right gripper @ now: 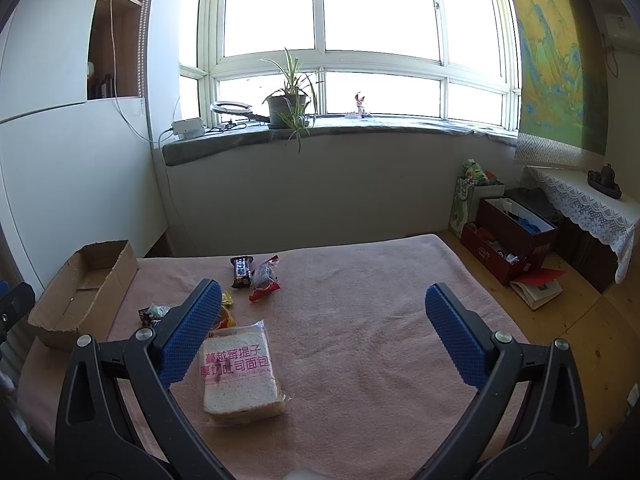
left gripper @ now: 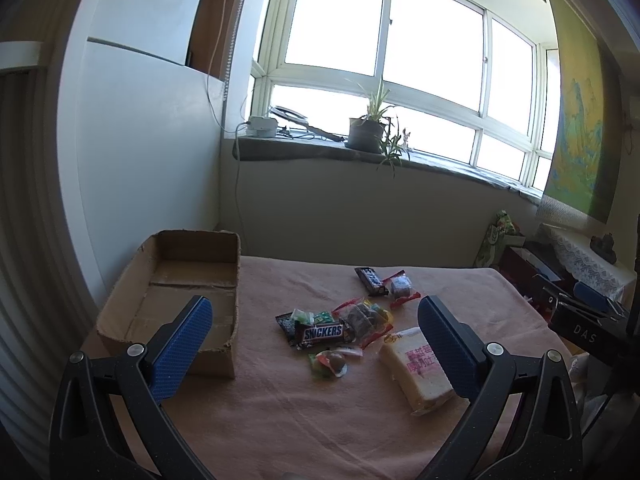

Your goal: Organize snacks

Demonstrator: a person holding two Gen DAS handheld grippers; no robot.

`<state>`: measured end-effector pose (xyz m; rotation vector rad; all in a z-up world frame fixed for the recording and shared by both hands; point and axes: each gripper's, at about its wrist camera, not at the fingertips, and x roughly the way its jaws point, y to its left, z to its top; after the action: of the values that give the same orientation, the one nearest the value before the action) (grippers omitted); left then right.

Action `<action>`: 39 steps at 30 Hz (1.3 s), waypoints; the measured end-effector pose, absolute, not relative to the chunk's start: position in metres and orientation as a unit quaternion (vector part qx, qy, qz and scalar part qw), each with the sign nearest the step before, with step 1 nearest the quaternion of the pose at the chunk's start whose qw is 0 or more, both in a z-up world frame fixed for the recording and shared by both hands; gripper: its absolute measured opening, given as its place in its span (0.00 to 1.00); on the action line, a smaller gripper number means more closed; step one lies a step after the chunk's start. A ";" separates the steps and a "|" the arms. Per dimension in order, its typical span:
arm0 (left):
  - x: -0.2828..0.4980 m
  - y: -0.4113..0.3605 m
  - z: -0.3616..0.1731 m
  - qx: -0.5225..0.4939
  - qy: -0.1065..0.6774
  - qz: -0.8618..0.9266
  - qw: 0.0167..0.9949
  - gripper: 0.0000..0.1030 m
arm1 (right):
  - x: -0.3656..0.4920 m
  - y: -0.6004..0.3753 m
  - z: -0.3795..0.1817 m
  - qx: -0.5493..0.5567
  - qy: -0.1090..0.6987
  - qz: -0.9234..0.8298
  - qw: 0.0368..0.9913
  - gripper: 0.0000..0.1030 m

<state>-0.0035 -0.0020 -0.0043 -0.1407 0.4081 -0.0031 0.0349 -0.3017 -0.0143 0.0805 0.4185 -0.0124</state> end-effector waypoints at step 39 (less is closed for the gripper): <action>0.001 0.000 -0.007 -0.077 0.214 -0.005 0.974 0.99 | 0.040 -0.295 -0.020 0.034 0.214 0.000 0.976 1.00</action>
<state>0.0011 0.0000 -0.0068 -0.1551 0.4316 -0.0096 0.0397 -0.2949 -0.0202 0.0689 0.4320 0.0001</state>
